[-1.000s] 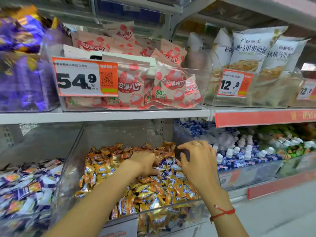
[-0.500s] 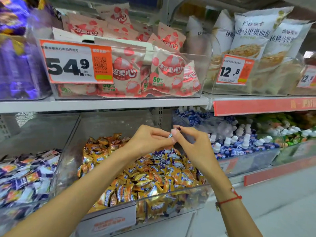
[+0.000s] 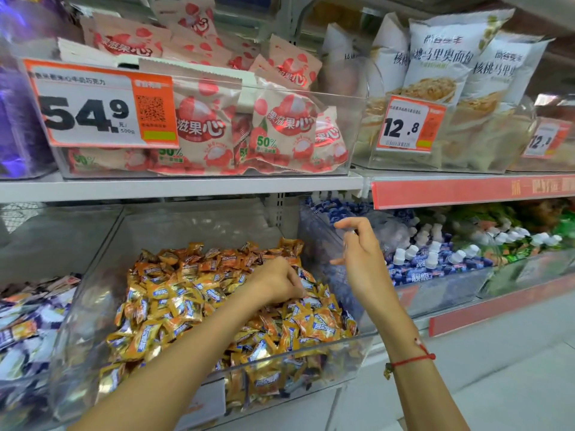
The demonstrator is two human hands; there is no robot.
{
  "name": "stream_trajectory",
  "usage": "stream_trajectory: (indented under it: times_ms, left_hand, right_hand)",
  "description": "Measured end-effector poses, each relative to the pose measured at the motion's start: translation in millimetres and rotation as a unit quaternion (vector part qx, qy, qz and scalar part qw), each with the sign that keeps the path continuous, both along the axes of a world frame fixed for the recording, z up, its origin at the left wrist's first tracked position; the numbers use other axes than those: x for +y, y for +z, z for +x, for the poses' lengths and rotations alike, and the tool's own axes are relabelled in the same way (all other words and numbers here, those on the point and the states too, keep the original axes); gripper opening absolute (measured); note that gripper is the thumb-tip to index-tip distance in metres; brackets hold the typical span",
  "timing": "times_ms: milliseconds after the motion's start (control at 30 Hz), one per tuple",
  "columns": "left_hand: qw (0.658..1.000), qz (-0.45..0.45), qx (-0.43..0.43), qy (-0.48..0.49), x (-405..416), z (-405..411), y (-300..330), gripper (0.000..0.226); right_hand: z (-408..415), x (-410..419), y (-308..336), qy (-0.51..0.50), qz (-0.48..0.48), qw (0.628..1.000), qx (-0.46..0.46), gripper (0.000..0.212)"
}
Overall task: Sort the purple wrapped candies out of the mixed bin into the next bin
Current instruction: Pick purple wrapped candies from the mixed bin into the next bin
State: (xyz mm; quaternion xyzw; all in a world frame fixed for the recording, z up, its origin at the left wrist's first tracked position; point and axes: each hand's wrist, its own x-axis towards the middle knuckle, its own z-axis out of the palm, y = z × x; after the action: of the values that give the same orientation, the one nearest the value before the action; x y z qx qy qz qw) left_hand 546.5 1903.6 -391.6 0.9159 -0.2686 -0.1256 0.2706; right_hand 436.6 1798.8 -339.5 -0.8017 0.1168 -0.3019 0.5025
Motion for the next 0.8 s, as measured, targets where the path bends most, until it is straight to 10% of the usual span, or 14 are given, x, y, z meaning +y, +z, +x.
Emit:
stream_trajectory:
  times_ms: [300, 433, 600, 800]
  left_hand:
    - [0.899, -0.416, 0.106, 0.091, 62, -40, 48, 0.015]
    - [0.857, -0.482, 0.162, 0.087, 57, -57, 53, 0.017]
    - [0.912, -0.397, 0.085, 0.053, 59, -45, 47, 0.014]
    - [0.991, -0.049, -0.091, -0.081, 24, 14, 18, 0.027]
  right_hand:
    - [7, 17, -2, 0.128, 0.180, 0.969, 0.110, 0.048]
    - [11, 33, -3, 0.158, 0.213, 0.964, 0.017, 0.033]
    - [7, 17, 1, 0.066, 0.148, 0.987, -0.008, 0.028]
    - [-2, -11, 2, 0.094, 0.076, 0.992, 0.020, 0.018]
